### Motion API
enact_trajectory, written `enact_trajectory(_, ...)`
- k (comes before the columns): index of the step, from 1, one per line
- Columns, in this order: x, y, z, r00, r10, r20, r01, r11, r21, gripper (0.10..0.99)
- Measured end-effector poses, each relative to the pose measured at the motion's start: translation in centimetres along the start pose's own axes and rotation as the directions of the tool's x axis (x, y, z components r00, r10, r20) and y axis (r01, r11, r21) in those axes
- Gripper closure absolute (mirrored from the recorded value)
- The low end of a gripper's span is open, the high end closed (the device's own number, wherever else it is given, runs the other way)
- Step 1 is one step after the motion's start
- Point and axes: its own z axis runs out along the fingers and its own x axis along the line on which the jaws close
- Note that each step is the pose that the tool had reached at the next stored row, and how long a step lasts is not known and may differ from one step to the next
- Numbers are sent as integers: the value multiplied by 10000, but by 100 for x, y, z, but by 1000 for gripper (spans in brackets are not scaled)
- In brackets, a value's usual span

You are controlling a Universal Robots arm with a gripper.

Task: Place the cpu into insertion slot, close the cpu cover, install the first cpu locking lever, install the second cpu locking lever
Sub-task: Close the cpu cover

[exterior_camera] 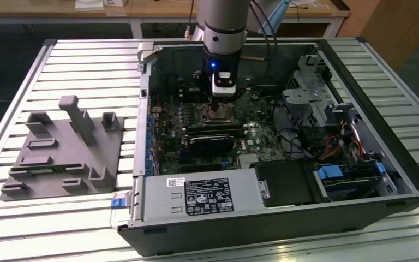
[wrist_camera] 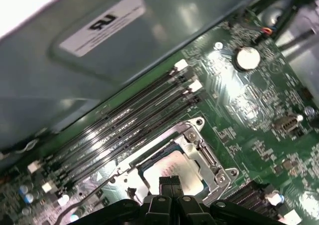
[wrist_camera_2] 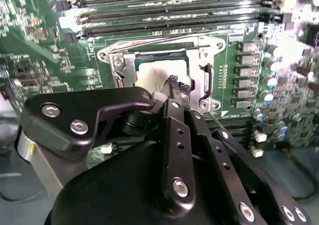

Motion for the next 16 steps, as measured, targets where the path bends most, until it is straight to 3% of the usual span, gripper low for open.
enact_trajectory(8, 0, 0, 4, 9930, -1175, 66, 1176, 9931, -30, 980)
enact_trajectory(16, 0, 0, 7, 9747, -2224, 205, 2226, 9749, -79, 980)
